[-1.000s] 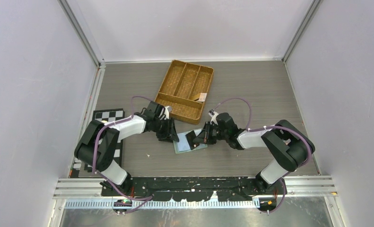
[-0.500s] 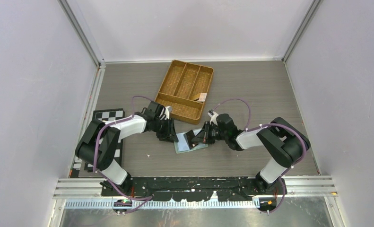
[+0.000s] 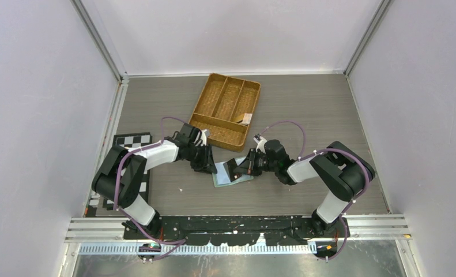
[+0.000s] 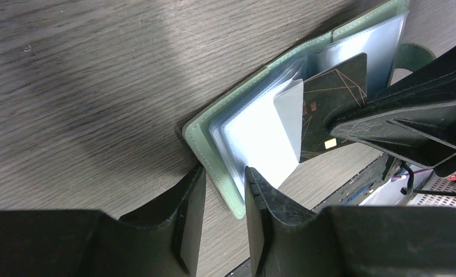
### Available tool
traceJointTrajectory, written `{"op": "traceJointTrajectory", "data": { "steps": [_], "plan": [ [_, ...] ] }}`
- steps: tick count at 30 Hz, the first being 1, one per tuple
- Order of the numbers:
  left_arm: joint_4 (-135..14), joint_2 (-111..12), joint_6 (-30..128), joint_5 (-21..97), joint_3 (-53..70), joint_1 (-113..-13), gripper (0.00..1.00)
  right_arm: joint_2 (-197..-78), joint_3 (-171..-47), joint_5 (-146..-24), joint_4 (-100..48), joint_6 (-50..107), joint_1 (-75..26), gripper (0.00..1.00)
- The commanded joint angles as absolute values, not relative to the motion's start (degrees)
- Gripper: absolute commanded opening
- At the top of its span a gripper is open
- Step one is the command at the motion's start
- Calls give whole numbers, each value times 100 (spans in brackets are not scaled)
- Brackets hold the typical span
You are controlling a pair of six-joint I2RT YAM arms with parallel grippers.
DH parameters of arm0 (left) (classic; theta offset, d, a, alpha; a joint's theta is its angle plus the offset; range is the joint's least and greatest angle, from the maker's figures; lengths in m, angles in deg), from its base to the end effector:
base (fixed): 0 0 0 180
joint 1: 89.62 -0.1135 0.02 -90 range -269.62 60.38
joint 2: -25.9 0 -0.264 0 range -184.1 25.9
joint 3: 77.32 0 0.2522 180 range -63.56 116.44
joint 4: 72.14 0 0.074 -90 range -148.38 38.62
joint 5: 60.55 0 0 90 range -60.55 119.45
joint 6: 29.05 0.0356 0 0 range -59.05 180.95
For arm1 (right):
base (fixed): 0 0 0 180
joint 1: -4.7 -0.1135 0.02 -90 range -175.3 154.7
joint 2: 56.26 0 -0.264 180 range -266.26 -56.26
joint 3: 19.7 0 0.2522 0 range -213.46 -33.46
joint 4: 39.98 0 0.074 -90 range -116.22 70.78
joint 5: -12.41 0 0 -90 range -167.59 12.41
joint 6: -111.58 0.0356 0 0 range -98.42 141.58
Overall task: Put the credit cards into the card holder
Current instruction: Insert the credit card into the card holder.
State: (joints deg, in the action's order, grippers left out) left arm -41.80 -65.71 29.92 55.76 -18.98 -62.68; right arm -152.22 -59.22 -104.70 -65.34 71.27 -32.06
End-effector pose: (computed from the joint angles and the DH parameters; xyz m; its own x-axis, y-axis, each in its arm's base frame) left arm 0.2472 -0.1433 0.1442 -0.9842 -0.0182 -0.1762 0.0868 0.8175 -0.5693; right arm 0.2125 0.1790 0.1114 -0.9122 0.1658 -0.3747 -0.2315 0.5458 0.8053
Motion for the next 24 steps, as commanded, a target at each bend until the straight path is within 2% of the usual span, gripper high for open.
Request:
{"op": "traceJointTrajectory", "data": {
  "steps": [1,13,21,24],
  "plan": [
    [-4139,-6805,3177,5170,-1937,-6233,33,-15427,-5886,-10284,-6573,6900,-3248,3],
    [-4117,-6751,3151,5190,-1935,-6235,33,-15511,-5902,-10312,-6580,6913,-3294,4],
    [-4088,-6602,3133,5149,-1970,-6238,33,-14915,-5948,-10012,-5493,6786,-3444,12],
    [-4074,-6529,3121,5134,-1970,-6236,34,-14515,-6095,-9698,-4682,6572,-3516,20]
  ]
}}
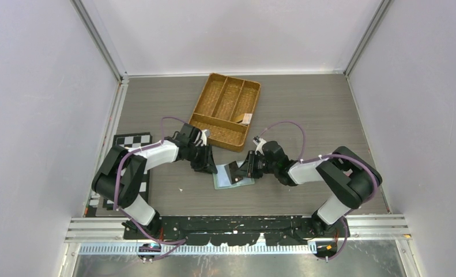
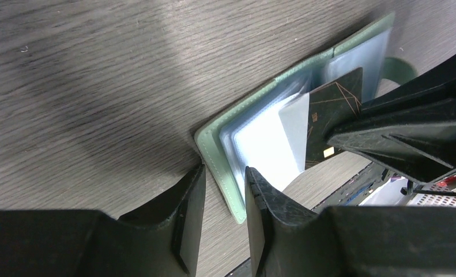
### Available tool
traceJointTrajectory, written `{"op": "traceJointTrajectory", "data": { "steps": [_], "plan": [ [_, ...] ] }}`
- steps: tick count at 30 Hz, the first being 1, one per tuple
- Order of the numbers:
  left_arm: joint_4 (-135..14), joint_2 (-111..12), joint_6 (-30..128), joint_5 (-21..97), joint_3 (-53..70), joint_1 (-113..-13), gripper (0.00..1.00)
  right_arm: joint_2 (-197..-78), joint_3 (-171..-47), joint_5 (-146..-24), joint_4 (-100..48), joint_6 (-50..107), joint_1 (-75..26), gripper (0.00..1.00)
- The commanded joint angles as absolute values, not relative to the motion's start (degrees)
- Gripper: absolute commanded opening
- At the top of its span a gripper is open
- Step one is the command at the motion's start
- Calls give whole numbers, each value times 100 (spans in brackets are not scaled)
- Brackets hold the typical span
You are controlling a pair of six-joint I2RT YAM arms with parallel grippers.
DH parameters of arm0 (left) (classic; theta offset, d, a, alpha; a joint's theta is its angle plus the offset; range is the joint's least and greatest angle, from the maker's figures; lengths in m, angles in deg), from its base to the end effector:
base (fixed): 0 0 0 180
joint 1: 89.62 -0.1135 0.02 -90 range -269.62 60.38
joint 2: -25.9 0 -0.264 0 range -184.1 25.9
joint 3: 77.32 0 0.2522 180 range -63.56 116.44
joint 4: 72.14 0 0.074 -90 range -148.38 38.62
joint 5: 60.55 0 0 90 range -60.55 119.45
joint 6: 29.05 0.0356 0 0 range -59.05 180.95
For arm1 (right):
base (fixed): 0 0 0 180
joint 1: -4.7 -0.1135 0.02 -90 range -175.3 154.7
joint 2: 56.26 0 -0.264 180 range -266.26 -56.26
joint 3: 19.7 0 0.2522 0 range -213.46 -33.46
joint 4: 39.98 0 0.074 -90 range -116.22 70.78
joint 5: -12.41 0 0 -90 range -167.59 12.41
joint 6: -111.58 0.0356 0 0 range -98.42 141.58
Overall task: Put the credit cards into the card holder
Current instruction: Insert the credit card into the card holder.
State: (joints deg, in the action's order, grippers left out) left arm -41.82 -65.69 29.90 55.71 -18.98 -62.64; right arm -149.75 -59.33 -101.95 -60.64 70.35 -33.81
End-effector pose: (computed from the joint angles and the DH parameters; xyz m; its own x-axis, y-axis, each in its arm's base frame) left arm 0.2472 -0.1435 0.1443 -0.9840 -0.0181 -0.1770 0.0873 0.8177 -0.5690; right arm 0.2052 0.1820 0.1151 -0.9121 0.1498 -0.3816 -0.2296 0.5846 0.7782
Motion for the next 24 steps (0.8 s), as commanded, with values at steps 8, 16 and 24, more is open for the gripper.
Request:
{"op": "traceJointTrajectory", "data": {
  "steps": [8,16,24],
  "plan": [
    [-3905,-6316,3129,5058,-1906,-6238,45,-13958,-6509,-9208,-3306,6166,-3554,44],
    [-4058,-6179,2985,5216,-2108,-6229,44,-14000,-6674,-9341,-3261,6159,-3601,48],
    [-4445,-6353,2821,5448,-2375,-6220,32,-14268,-6838,-9478,-3434,6262,-3784,43]
  ]
}}
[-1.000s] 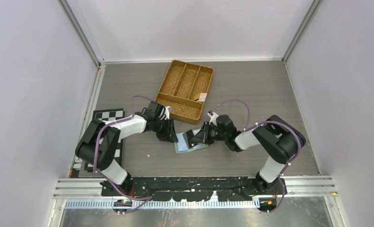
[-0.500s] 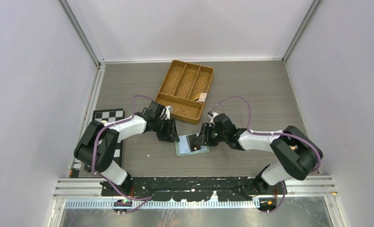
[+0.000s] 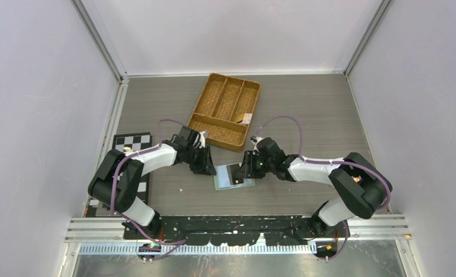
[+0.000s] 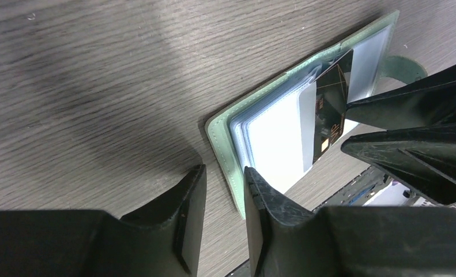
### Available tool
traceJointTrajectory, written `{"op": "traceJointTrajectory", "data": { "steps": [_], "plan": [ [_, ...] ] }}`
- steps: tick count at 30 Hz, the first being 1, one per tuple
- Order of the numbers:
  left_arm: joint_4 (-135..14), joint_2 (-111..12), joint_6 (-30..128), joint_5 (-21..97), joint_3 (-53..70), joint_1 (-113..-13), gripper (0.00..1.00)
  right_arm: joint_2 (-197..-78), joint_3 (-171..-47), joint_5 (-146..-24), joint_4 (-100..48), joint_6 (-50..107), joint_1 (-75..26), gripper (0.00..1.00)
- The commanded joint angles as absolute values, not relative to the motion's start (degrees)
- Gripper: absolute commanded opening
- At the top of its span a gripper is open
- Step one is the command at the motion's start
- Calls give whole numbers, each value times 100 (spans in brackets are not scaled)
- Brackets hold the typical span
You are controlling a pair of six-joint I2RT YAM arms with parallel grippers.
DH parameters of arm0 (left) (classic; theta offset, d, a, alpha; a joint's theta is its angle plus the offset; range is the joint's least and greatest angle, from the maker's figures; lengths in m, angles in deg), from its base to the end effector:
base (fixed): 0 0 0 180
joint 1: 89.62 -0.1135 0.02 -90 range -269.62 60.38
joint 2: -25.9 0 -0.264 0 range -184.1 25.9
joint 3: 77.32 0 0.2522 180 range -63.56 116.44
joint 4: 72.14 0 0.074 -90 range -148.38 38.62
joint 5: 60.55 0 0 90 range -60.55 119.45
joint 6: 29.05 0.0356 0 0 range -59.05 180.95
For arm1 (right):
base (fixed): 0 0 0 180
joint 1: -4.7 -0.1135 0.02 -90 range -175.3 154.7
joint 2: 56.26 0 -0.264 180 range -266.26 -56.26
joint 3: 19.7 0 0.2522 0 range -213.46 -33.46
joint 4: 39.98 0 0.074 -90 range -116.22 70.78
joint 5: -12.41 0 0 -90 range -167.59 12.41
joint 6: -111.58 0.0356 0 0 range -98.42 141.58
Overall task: Put the credit cards into the card holder
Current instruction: Insert the credit card into the card holder.
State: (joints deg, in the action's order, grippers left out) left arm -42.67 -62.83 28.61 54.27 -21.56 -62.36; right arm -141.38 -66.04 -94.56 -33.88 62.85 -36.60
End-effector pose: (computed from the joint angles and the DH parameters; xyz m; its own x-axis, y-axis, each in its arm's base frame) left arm 0.2375 -0.1392 0.1459 -0.9806 -0.0409 -0.1918 0.0755 0.8237 -0.5619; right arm 0.1965 0.1865 0.1423 -0.9173 0.0339 -0.3967 -0.2416 0.7447 0.6222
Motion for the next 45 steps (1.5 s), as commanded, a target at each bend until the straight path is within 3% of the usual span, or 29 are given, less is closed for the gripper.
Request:
{"op": "traceJointTrajectory", "data": {
  "steps": [1,11,30,34,40,45],
  "plan": [
    [-4481,-6363,2796,5472,-2393,-6220,30,-14293,-6862,-9488,-3458,6270,-3796,42],
    [-4606,-6340,2729,5520,-2469,-6194,19,-14526,-7174,-9476,-3554,6281,-3978,38],
    [-4743,-6205,2635,5493,-2491,-6185,13,-14850,-7717,-9426,-3438,6162,-4334,36],
    [-4625,-6030,2694,5284,-2457,-6186,22,-14505,-7835,-9128,-2977,6015,-4337,42],
    [-4249,-5731,2912,5054,-2221,-6185,49,-13821,-8114,-8404,-1713,5745,-4324,56],
    [-4184,-5560,3023,5048,-1974,-6157,55,-13483,-8080,-8121,-1131,5722,-4108,59]
  ]
}}
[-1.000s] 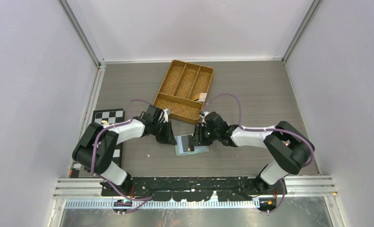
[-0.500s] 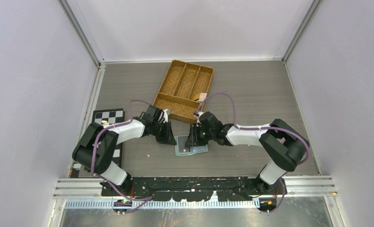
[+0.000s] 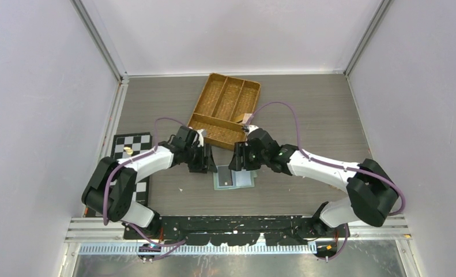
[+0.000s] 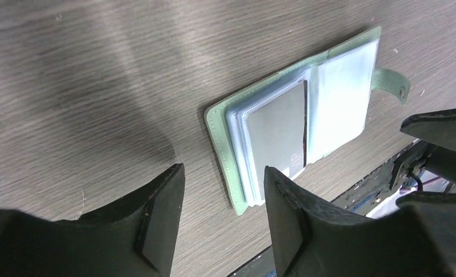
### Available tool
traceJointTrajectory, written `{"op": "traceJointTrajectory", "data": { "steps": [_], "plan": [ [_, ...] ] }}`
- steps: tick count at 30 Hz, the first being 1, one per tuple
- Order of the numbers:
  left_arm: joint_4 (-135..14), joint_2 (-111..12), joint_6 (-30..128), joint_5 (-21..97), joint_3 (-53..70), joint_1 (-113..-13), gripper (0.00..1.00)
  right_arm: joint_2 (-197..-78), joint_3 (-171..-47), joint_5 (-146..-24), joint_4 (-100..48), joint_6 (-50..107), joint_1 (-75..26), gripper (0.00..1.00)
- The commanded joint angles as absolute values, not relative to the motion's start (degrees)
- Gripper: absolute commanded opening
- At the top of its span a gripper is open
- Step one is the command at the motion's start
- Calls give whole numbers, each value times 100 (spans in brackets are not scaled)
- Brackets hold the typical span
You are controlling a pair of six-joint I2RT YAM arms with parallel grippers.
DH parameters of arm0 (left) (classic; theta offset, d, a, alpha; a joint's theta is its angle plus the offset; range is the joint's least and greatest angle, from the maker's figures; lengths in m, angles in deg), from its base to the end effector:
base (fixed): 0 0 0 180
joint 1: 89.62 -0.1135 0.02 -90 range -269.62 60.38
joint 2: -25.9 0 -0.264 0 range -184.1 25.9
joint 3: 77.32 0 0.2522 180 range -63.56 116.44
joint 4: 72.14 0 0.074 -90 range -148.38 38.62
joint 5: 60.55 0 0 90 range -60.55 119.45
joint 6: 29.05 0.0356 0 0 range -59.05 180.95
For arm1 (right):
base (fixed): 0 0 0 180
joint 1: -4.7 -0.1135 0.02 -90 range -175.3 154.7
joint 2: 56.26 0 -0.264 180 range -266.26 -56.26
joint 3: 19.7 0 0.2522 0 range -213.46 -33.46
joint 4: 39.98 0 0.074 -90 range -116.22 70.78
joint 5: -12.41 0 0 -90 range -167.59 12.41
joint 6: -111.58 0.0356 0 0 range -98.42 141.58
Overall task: Put the credit cards into the card holder
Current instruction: Insert the credit card into the card holder.
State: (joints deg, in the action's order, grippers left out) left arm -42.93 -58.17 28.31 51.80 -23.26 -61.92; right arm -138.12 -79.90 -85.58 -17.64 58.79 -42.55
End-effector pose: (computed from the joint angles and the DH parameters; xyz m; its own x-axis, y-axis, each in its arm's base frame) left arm 0.2291 -0.1356 0.1581 -0.9654 -0.0566 -0.2547 0.0968 0.8288 -0.5511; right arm 0.1970 0.2204 0.2059 -0.8563 -0.0441 -0.5145 -0.3481 0.7854 0.5119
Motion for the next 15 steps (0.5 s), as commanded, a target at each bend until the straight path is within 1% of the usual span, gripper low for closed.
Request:
{"op": "traceJointTrajectory", "data": {
  "steps": [1,3,6,8,15],
  "plan": [
    [-4167,-5559,3047,5039,-1887,-6140,56,-13391,-8015,-8151,-1128,5726,-4023,61],
    [-4137,-5624,3113,5024,-1636,-6103,56,-13227,-7881,-8258,-1127,5715,-3778,64],
    [-4120,-5883,3146,4985,-1104,-6067,58,-12988,-7715,-8505,-1125,5631,-3267,73],
    [-4139,-6186,3189,4967,-631,-6030,60,-12825,-7614,-8660,-1103,5508,-2814,75],
    [-4110,-7587,3365,4900,1317,-5802,66,-12671,-7522,-9054,-978,5101,-1562,76]
  ]
}}
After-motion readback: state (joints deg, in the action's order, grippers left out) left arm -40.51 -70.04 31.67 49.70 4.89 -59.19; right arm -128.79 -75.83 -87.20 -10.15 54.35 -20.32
